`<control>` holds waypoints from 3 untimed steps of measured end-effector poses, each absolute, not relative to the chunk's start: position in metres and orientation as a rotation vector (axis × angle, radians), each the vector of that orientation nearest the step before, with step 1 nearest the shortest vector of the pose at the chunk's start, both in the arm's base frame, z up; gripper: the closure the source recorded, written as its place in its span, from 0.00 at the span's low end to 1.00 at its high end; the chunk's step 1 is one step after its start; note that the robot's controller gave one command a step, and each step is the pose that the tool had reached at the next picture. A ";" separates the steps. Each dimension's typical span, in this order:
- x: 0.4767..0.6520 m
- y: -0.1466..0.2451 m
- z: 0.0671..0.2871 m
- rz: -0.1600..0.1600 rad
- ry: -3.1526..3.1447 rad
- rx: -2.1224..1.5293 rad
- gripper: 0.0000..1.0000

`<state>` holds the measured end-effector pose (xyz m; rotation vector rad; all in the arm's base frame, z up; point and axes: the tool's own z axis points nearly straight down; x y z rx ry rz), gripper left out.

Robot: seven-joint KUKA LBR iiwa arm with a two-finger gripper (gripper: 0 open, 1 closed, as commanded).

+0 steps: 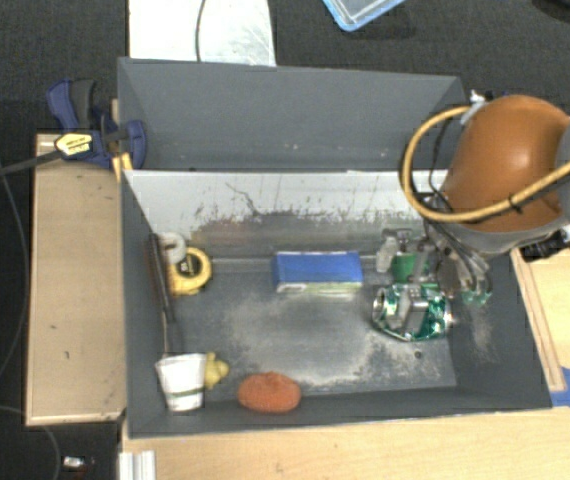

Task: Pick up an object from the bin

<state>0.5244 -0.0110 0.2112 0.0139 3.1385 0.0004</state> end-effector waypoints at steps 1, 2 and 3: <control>0.540 -0.053 0.177 0.001 3.122 -0.239 0.00; 0.515 -0.100 0.159 0.000 3.117 -0.365 0.00; 0.520 -0.115 0.123 -0.004 3.071 -0.616 0.00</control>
Offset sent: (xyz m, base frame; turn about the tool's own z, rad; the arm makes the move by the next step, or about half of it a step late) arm -0.0092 -0.0885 -0.0517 -0.2446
